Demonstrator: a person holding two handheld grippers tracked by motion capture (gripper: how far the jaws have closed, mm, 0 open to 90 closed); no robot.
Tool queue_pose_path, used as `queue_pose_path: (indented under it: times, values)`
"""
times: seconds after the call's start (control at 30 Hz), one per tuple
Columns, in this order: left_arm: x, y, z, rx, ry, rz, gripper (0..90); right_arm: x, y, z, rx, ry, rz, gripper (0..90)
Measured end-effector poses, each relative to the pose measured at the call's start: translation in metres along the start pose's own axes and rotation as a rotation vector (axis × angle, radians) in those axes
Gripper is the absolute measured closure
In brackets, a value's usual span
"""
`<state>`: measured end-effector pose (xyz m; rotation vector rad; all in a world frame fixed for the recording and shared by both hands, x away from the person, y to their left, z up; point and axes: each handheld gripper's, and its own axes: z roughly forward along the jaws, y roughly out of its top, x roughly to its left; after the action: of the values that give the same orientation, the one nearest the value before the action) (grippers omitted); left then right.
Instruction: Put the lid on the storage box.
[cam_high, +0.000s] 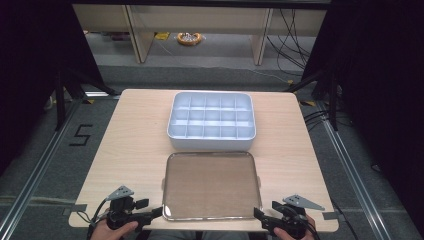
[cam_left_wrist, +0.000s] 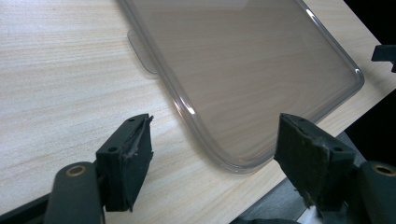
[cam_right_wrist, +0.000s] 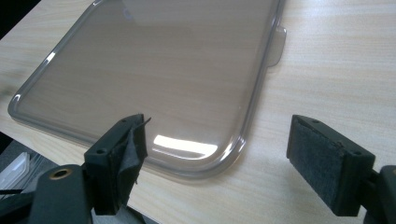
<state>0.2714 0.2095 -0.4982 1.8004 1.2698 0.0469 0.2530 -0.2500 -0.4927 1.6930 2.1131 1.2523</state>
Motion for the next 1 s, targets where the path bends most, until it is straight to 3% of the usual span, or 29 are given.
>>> queue_pose_path:
  times: [0.13,0.17,0.47,0.5,0.53,0.6,0.7,0.73,0.77,0.83,0.87,0.93,1.0]
  values:
    - [0.0,0.0,0.0,0.003,0.0,0.004,26.7,-0.001,-0.001,0.001,-0.009,0.014,0.012,21.6]
    - [0.0,0.0,0.0,0.003,0.0,0.004,26.6,-0.004,0.0,0.001,-0.005,0.001,-0.036,21.6]
    - [0.0,0.0,0.001,-0.004,-0.02,-0.007,25.5,-0.004,0.0,0.003,-0.004,0.011,-0.034,21.9]
    - [0.0,0.0,0.001,-0.002,-0.025,-0.01,25.2,-0.001,0.0,0.001,0.013,0.004,0.024,22.0]
    - [0.001,0.0,0.0,0.001,-0.036,-0.017,24.9,-0.004,0.0,0.003,-0.01,0.004,-0.017,22.0]
    - [0.001,0.0,0.0,-0.001,-0.044,-0.024,24.3,-0.003,0.0,0.003,-0.018,0.039,0.026,22.1]
    - [0.0,0.0,0.001,0.004,-0.052,-0.018,25.4,-0.007,0.001,0.003,0.001,0.018,0.002,22.4]
    - [-0.002,0.0,0.002,0.001,-0.051,-0.018,26.0,-0.004,0.001,0.003,0.007,0.031,0.047,22.7]
    - [-0.002,0.0,0.002,0.002,-0.051,-0.011,27.4,-0.008,0.001,0.006,-0.021,0.025,0.007,22.9]
    - [-0.004,0.0,0.004,0.009,-0.054,0.0,29.8,-0.008,0.003,0.006,-0.013,0.038,0.033,23.2]
    - [-0.005,0.0,0.005,0.008,-0.056,-0.002,30.3,-0.006,0.003,0.006,-0.005,0.033,0.075,23.3]
    - [-0.007,0.0,0.008,0.01,-0.054,-0.002,30.8,-0.01,0.006,0.007,-0.013,0.017,0.023,23.7]
    - [-0.009,0.002,0.012,0.021,-0.057,0.002,31.4,-0.012,0.008,0.011,-0.037,0.031,0.032,24.1]
